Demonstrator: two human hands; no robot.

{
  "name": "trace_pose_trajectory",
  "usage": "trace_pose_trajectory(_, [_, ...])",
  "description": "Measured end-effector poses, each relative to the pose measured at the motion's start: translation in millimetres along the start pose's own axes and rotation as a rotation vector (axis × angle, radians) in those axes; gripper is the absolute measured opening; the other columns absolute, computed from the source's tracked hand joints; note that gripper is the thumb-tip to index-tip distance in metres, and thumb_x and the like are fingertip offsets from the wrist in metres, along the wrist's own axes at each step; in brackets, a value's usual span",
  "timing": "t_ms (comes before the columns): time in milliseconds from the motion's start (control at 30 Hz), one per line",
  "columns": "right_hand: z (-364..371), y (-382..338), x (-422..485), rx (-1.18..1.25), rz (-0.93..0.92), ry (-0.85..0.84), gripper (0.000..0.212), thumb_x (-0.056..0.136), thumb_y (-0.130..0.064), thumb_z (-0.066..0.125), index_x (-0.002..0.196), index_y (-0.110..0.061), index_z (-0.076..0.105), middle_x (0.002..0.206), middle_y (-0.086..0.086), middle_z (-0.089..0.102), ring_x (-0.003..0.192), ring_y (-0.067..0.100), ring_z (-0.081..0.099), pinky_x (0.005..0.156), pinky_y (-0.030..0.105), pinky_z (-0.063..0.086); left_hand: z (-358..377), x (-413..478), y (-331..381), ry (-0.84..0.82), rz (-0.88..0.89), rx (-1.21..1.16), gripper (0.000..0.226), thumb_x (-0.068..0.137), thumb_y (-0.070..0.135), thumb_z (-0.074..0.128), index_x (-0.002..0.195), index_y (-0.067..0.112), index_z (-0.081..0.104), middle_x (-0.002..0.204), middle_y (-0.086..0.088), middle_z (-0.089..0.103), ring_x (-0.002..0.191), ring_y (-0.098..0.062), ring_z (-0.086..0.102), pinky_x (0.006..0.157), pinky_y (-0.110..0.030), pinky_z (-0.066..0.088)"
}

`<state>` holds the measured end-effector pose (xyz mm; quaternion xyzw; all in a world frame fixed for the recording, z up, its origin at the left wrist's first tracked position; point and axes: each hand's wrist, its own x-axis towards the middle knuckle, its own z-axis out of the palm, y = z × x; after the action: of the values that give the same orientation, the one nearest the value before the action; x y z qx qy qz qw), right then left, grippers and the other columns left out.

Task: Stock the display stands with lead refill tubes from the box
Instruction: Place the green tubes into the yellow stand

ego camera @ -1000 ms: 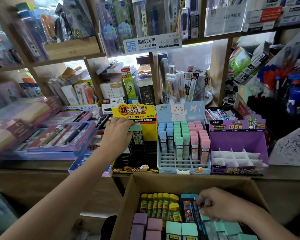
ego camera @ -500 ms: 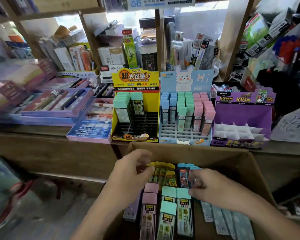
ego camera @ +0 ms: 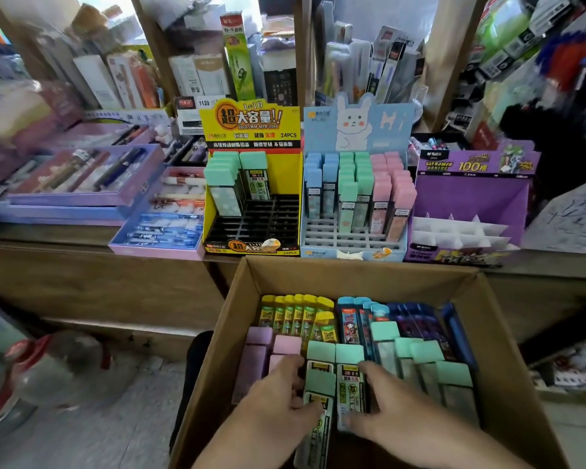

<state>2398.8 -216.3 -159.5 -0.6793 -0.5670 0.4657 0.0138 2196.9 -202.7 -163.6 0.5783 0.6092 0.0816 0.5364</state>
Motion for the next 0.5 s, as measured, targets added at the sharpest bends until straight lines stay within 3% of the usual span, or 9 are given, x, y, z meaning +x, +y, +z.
trace_pose_trajectory(33, [1, -4, 0, 0.098, -0.001, -0.006, 0.066, 0.093, -0.058, 0.064, 0.145, -0.046, 0.026, 0.143, -0.031, 0.039, 0.109, -0.019, 0.034, 0.091, 0.007, 0.027, 1, 0, -1, -0.011, -0.007, -0.006, 0.049, 0.086, 0.032, 0.071, 0.128, 0.042, 0.051, 0.107, 0.024, 0.068, 0.100, 0.008, 0.065, 0.092, -0.013, 0.053])
trace_pose_trajectory(67, [4, -6, 2, 0.177, 0.006, -0.034, 0.070, 0.093, -0.053, 0.067, 0.147, -0.044, 0.024, 0.118, -0.041, 0.039, 0.087, -0.023, 0.031, 0.072, 0.003, 0.025, 2, 1, -2, -0.018, -0.014, -0.009, 0.050, 0.085, 0.032, 0.071, 0.130, 0.041, 0.050, 0.108, 0.024, 0.068, 0.100, 0.009, 0.065, 0.091, -0.012, 0.052])
trace_pose_trajectory(100, [7, -6, 4, 0.223, -0.002, -0.038, 0.076, 0.093, -0.047, 0.070, 0.151, -0.040, 0.022, 0.103, -0.043, 0.035, 0.079, -0.023, 0.033, 0.065, 0.003, 0.028, 3, 2, -3, -0.021, -0.018, -0.018, 0.050, 0.084, 0.033, 0.071, 0.128, 0.043, 0.050, 0.106, 0.025, 0.069, 0.099, 0.010, 0.066, 0.091, -0.011, 0.052])
trace_pose_trajectory(167, [13, 1, 11, 0.327, 0.004, -0.020, 0.087, 0.090, -0.038, 0.076, 0.157, -0.033, 0.020, 0.108, -0.033, 0.045, 0.093, -0.015, 0.051, 0.075, 0.004, 0.039, 3, 4, -5, -0.032, -0.020, -0.038, 0.047, 0.081, 0.033, 0.069, 0.123, 0.046, 0.053, 0.102, 0.027, 0.072, 0.096, 0.012, 0.066, 0.092, -0.015, 0.053])
trace_pose_trajectory(233, [14, 2, 13, 0.396, 0.053, -0.028, 0.085, 0.087, -0.034, 0.080, 0.155, -0.028, 0.028, 0.124, -0.014, 0.055, 0.109, 0.000, 0.057, 0.090, 0.014, 0.045, 4, 6, -7, -0.051, -0.017, -0.053, 0.047, 0.079, 0.033, 0.066, 0.122, 0.047, 0.054, 0.102, 0.031, 0.071, 0.095, 0.012, 0.067, 0.090, -0.015, 0.053])
trace_pose_trajectory(333, [17, 4, 19, 0.481, 0.104, -0.106, 0.046, 0.083, -0.021, 0.085, 0.121, -0.029, 0.060, 0.106, -0.013, 0.070, 0.093, -0.003, 0.064, 0.069, 0.009, 0.047, 7, 8, -9, -0.045, -0.014, -0.077, 0.046, 0.075, 0.033, 0.065, 0.118, 0.049, 0.054, 0.100, 0.034, 0.070, 0.089, 0.012, 0.067, 0.081, -0.012, 0.049])
trace_pose_trajectory(500, [28, 4, 25, 0.589, 0.209, -0.116, 0.043, 0.078, -0.007, 0.087, 0.109, -0.023, 0.063, 0.101, -0.002, 0.077, 0.096, 0.013, 0.072, 0.084, 0.028, 0.057, 5, 6, -12, -0.032, -0.028, -0.085, 0.043, 0.075, 0.034, 0.065, 0.110, 0.056, 0.056, 0.101, 0.034, 0.069, 0.091, 0.012, 0.068, 0.088, -0.015, 0.052])
